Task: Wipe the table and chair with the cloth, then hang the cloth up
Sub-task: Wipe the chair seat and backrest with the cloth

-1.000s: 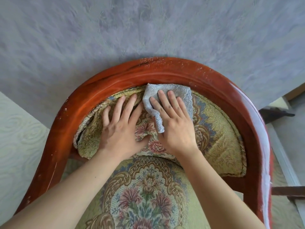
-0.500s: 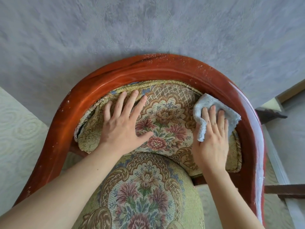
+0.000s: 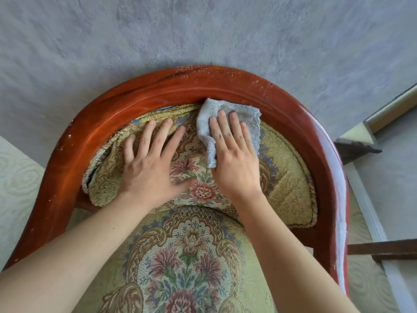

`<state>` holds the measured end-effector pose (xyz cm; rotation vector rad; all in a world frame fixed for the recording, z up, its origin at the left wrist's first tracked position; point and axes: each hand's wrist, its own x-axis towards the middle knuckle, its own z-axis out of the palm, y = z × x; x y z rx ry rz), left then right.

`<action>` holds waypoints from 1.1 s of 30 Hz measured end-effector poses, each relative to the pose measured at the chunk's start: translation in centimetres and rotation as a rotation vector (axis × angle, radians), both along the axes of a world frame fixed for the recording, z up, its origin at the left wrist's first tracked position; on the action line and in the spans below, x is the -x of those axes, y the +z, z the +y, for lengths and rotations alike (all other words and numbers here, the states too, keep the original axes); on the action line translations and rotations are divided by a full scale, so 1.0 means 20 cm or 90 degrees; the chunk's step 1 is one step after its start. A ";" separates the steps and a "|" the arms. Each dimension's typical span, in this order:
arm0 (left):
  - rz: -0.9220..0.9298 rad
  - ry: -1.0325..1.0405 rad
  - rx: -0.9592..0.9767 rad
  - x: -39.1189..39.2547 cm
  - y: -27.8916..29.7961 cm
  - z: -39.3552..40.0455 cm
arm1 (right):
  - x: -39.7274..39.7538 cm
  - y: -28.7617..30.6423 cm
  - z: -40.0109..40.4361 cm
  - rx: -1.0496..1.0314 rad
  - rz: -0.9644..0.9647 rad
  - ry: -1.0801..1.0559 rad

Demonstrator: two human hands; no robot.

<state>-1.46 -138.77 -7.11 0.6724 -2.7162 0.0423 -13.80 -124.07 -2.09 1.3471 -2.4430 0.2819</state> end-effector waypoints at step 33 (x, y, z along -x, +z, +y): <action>-0.022 0.007 0.014 0.00 0.00 0.00 | 0.05 -0.06 0.27 0.035 -0.022 -0.056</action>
